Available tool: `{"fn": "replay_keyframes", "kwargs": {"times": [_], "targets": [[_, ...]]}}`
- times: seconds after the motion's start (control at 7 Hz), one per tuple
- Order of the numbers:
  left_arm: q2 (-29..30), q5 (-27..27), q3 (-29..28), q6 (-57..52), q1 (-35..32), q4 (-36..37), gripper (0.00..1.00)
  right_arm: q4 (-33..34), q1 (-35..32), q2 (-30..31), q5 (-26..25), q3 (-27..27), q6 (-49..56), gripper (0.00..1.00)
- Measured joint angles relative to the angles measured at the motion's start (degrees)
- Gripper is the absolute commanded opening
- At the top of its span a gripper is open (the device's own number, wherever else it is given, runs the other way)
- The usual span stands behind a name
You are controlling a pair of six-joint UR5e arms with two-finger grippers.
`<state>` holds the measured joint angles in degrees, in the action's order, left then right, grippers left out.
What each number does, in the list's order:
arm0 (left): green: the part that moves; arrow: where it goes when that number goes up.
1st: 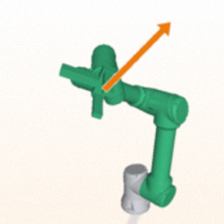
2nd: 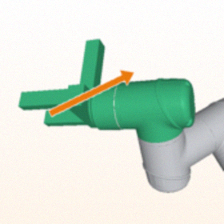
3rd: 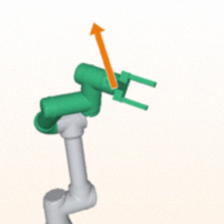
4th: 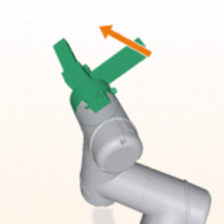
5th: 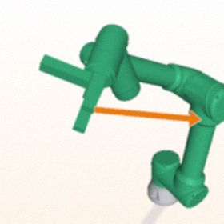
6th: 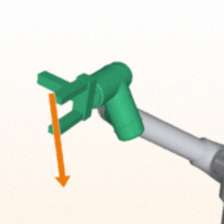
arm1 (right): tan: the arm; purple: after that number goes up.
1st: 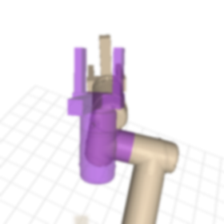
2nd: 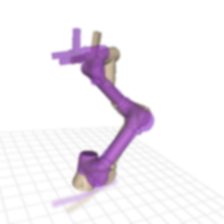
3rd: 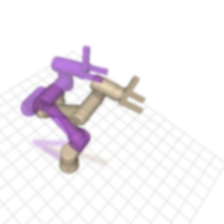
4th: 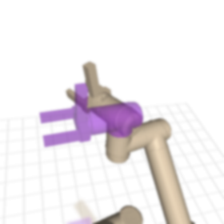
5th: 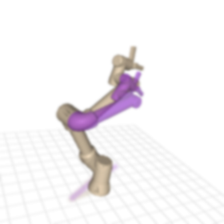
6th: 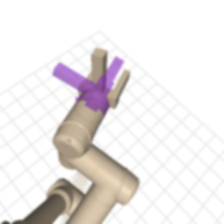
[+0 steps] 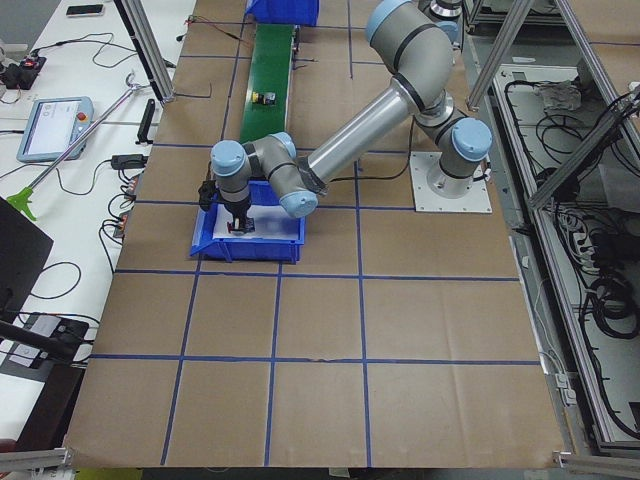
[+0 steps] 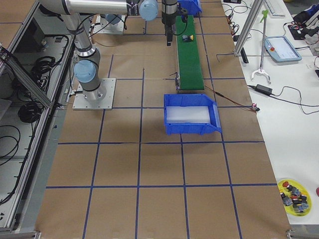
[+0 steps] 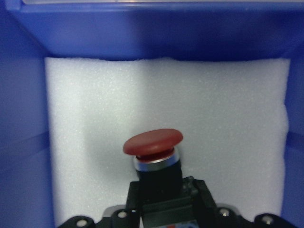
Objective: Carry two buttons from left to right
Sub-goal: 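Move the left gripper back into the bin and grasp the red button, then carry the red button onto the conveyor start and release it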
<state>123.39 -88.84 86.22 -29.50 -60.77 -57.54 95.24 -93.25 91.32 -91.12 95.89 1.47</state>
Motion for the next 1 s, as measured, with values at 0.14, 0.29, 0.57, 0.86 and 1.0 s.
{"fn": "replay_keyframes", "kwargs": {"times": [0.14, 0.29, 0.57, 0.86, 1.0], "targets": [[-1.5, -0.1, -0.5, -0.1, 0.1, -2.1, 0.06, 0.0, 0.1, 0.0, 0.0, 0.0, 0.0, 1.0], [-3.8, -0.2, -0.8, -0.2, 0.2, -4.8, 0.06, 0.0, 0.1, 0.0, 0.0, 0.0, 0.0, 1.0], [-9.0, -0.3, -1.2, -0.6, 0.3, -10.3, 0.06, 0.4, 0.2, 0.0, 0.0, 0.0, 0.1, 1.0], [-13.5, -0.3, -4.3, -0.8, -0.1, -19.7, 0.06, 0.7, 0.1, -0.1, 0.1, 0.0, 0.0, 1.0], [-14.0, -0.3, -6.6, -0.8, -0.7, -24.2, 0.06, 0.8, 0.1, -0.4, 0.1, 0.0, 0.0, 1.0]]}}
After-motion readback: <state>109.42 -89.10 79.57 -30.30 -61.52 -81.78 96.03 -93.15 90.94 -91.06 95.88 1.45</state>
